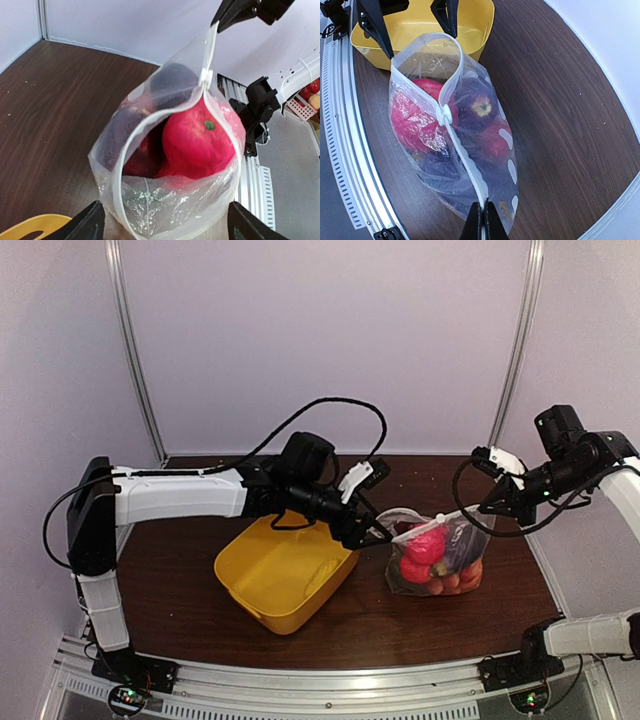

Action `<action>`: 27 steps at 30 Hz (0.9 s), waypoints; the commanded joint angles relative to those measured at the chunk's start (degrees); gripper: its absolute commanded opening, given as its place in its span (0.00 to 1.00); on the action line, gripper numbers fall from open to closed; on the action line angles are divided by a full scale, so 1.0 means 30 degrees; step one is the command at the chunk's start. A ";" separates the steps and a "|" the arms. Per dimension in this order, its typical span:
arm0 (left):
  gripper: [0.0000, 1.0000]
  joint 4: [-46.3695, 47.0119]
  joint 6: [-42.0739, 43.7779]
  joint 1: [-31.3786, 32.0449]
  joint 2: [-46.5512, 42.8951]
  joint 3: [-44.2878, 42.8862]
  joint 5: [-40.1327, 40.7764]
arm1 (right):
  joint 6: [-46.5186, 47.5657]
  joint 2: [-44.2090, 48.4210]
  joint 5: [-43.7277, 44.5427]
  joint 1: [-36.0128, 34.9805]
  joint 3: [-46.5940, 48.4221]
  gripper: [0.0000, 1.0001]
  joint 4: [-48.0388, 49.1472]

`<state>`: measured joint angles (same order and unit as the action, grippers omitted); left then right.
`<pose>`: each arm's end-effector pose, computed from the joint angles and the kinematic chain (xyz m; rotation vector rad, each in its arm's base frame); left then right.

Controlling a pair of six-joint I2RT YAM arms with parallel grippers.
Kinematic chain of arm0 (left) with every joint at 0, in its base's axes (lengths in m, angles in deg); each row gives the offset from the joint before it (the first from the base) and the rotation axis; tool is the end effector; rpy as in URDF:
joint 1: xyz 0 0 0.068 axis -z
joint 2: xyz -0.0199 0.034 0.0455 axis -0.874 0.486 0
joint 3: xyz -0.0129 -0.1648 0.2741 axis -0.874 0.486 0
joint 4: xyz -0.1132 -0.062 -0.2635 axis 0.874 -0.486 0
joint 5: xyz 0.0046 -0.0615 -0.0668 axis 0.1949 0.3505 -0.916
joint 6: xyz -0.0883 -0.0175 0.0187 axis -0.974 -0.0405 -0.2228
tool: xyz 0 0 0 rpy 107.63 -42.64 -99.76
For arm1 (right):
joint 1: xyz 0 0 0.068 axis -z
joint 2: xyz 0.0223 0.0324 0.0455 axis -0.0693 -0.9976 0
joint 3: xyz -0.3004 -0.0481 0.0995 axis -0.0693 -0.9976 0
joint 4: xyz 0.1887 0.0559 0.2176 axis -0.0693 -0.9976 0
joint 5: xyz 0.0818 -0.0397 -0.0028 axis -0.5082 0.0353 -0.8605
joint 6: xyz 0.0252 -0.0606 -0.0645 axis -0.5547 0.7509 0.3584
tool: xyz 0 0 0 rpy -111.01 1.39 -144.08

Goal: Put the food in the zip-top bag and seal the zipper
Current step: Zip the zipper of the food storage bag, then pass from the right arm to the left

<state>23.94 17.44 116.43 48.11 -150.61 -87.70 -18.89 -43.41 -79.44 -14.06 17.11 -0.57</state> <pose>0.2646 -0.4611 0.2868 1.2213 1.9002 -1.2158 0.1999 0.0826 0.3827 -1.3241 1.9958 0.4765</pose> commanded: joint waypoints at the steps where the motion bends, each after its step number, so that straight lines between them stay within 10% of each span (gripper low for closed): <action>1: 0.86 0.0447 0.1596 0.0328 -0.0388 0.0164 0.1110 | 0.0304 0.0202 -0.0931 -0.0128 0.0585 0.00 -0.0526; 8: 0.72 -0.0012 0.2141 0.0336 0.1067 -0.1043 0.1577 | 0.0216 0.0477 -0.0996 -0.0140 0.0119 0.00 -0.0208; 18: 0.97 0.0265 0.5292 0.0329 -0.1462 0.2374 0.2048 | 0.0340 0.0890 -0.0741 -0.0150 0.0286 0.00 -0.0577; 27: 0.89 0.1999 0.3988 0.0336 0.0534 0.0924 0.1981 | 0.0315 0.0920 -0.1152 -0.0146 -0.0013 0.00 -0.0437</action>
<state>24.29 30.56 117.59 46.64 -144.78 -81.30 -18.02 -41.46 -80.34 -14.23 17.26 -2.43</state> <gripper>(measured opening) 0.931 0.005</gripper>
